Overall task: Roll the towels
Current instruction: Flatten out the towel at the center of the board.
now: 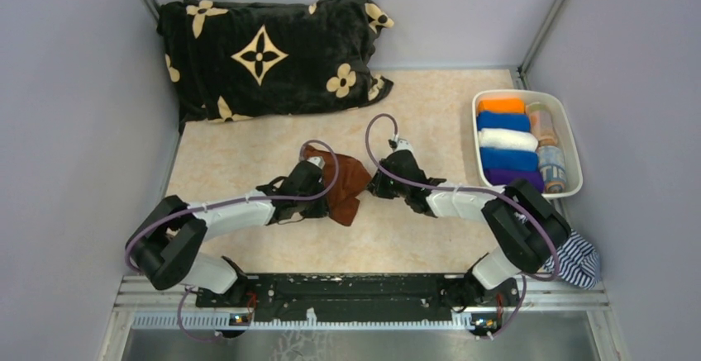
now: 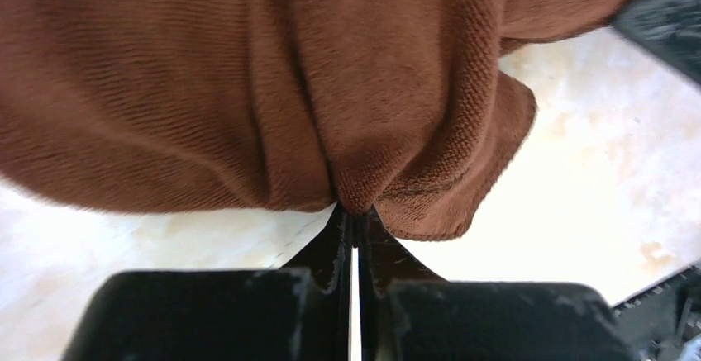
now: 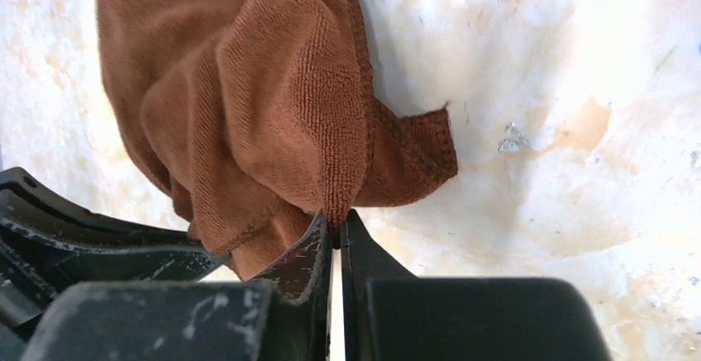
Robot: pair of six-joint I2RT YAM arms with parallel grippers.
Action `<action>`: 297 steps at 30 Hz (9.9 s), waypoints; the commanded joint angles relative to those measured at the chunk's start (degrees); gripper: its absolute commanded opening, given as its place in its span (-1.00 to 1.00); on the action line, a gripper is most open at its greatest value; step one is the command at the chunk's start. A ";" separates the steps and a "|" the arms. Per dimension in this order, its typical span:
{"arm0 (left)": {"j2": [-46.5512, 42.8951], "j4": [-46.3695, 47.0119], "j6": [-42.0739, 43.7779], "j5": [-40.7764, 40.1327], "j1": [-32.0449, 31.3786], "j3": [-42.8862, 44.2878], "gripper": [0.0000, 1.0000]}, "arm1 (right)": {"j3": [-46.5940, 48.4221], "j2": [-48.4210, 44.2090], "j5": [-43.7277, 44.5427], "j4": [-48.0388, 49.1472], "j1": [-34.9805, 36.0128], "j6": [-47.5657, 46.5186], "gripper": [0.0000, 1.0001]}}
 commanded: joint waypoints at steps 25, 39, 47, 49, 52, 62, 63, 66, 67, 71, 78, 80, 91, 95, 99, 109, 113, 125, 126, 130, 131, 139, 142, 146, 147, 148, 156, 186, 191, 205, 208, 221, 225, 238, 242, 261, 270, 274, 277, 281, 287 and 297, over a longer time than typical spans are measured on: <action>-1.63 -25.29 31.85 -0.25 22.66 66.51 -1.00 | 57.45 -12.98 -19.54 -34.49 -28.42 -23.60 -1.00; -13.28 -24.83 28.47 -8.15 22.77 52.07 -1.00 | 20.34 -11.13 -20.58 -13.08 -16.02 -33.20 -0.01; -15.99 -22.19 29.19 -12.24 22.89 46.18 -1.00 | 26.68 9.87 -17.55 -8.77 -11.89 -36.38 0.23; -16.26 -22.02 29.48 -12.82 22.92 45.55 -1.00 | 29.09 14.37 -16.40 -8.39 -10.91 -36.43 0.24; -16.74 -21.79 30.03 -13.86 23.09 45.06 -1.00 | 32.92 19.90 -15.71 -8.18 -9.87 -35.48 0.23; -17.06 -21.19 29.87 -14.16 24.31 43.82 -1.00 | 41.54 31.44 -14.87 -10.01 -7.98 -34.04 0.02; -16.96 -21.22 29.71 -14.16 24.52 43.86 -1.00 | 41.86 31.84 -15.07 -10.29 -7.93 -34.02 -0.05; -16.53 -21.69 29.24 -14.01 25.50 44.25 -1.00 | 42.31 31.81 -15.58 -11.50 -7.93 -34.29 -0.41; -16.39 -21.94 29.02 -13.89 25.88 44.44 -1.00 | 42.33 31.44 -15.88 -11.93 -7.93 -34.70 -0.55; -15.66 -22.59 28.07 -13.31 27.82 45.61 -1.00 | 42.29 27.53 -15.04 -14.38 -8.01 -37.30 -1.00; -10.64 -22.41 25.34 -6.88 35.55 48.52 -1.00 | 43.98 16.57 -7.86 -20.87 -14.26 -42.54 -1.00; -8.13 -22.42 23.33 -1.96 39.22 50.21 -1.00 | 45.57 13.37 -6.61 -23.14 -17.06 -44.39 -1.00; -1.58 -23.29 12.31 18.73 50.87 57.95 -1.00 | 51.12 -6.17 -2.11 -31.69 -26.56 -51.04 -1.00; -5.72 -23.32 12.89 21.99 52.68 47.67 -1.00 | 39.89 -15.81 -3.42 -31.50 -26.59 -49.00 -1.00; -12.45 -23.44 14.18 24.88 53.20 33.36 -1.00 | 25.75 -25.88 -7.54 -32.29 -26.60 -44.44 -1.00; -26.66 -23.76 15.22 26.15 53.12 11.38 0.30 | 8.31 -41.33 -20.14 -38.18 -26.50 -33.62 -0.10; -29.48 -24.72 13.76 27.08 49.94 7.66 0.42 | 7.64 -38.59 -20.97 -35.63 -26.48 -32.12 -0.04; -25.64 -28.18 7.39 3.74 17.98 1.63 0.23 | 5.93 -26.74 -17.78 -27.89 -20.13 -30.19 0.13; -24.53 -28.20 7.08 2.35 16.22 1.58 0.19 | 5.67 -26.49 -17.85 -27.29 -20.00 -30.07 0.16; -18.41 -28.93 6.22 -3.28 9.82 1.87 0.08 | 4.28 -25.54 -18.94 -24.57 -19.62 -29.54 0.25; -16.64 -29.16 6.13 -4.24 8.74 2.07 0.06 | 4.04 -25.35 -19.34 -24.11 -19.55 -29.45 0.26; -5.64 -29.43 5.88 -10.03 0.82 5.91 -0.10 | 3.30 -22.81 -21.09 -21.71 -19.09 -29.40 0.27; -2.60 -29.88 6.04 -11.73 -0.57 7.14 -0.13 | 3.15 -22.22 -21.51 -21.09 -19.01 -29.40 0.27; -0.48 -29.86 5.64 -13.19 -2.10 7.86 -0.17 | 3.03 -21.98 -22.00 -20.89 -19.00 -29.65 0.27; -0.15 -29.85 5.55 -13.52 -2.35 7.86 -0.19 | 2.97 -21.90 -22.05 -20.90 -19.00 -29.70 0.27; 0.16 -29.93 5.43 -13.73 -2.45 7.74 -0.21 | 2.91 -21.82 -22.14 -20.88 -19.00 -29.74 0.27; -1.29 -31.67 5.56 -16.03 -2.57 9.76 -0.93 | 2.75 -21.17 -22.41 -21.55 -18.85 -30.45 0.27; 16.30 -28.41 25.35 -11.51 32.85 45.77 0.16 | 9.91 -11.65 -14.97 -25.54 -10.58 -35.34 0.28; 14.21 -27.33 23.12 -8.15 32.85 37.60 0.02 | 10.05 -9.58 -14.37 -24.96 -9.62 -34.49 0.28; 19.97 -27.17 20.72 -6.21 36.12 28.81 -0.50 | 6.28 -12.22 -13.38 -23.08 -9.60 -32.86 0.28; 20.68 -28.98 20.70 -6.39 37.24 27.30 -0.55 | 5.26 -13.55 -13.24 -23.00 -9.60 -31.97 0.28; 0.82 -35.51 19.66 -6.03 52.52 15.30 -0.59 | 4.65 -15.70 -10.26 -25.44 -9.60 -29.89 0.29; -0.54 -36.58 18.71 -4.56 54.02 15.77 -0.56 | 5.12 -15.51 -10.55 -25.97 -9.60 -30.00 0.29; -0.44 -31.49 13.71 4.07 41.31 20.86 -0.01 | 6.61 -12.19 -2.05 -32.19 -7.66 -26.19 0.31; 5.14 -27.66 12.33 4.60 40.51 20.26 0.03 | 5.63 -11.83 0.95 -33.88 -7.66 -23.85 0.36; -1.72 -28.00 9.52 5.88 53.25 5.59 0.14 | -5.92 -17.28 -0.70 -39.34 -7.69 -13.46 0.71; -13.32 -32.58 10.14 6.60 54.49 7.94 0.23 | -4.79 -24.91 -3.60 -45.41 -7.40 -11.16 0.74; -14.00 -33.20 15.50 5.73 54.49 14.18 0.26 | 2.56 -25.82 -0.87 -47.96 -7.39 -14.87 0.74; -10.18 -30.27 21.00 6.04 54.51 18.42 0.25 | 8.77 -24.20 2.07 -47.50 -7.45 -19.41 0.75; -1.33 -26.58 29.37 11.42 54.20 24.64 0.24 | 13.91 -20.92 3.97 -44.88 -7.40 -26.63 0.79; 13.59 -25.11 40.70 15.77 53.58 35.88 0.23 | 15.27 -19.17 1.17 -40.34 -7.40 -32.24 0.84; 31.34 -22.28 54.86 18.34 52.55 47.38 0.07 | 11.78 -19.29 -4.38 -36.87 -7.40 -36.78 0.84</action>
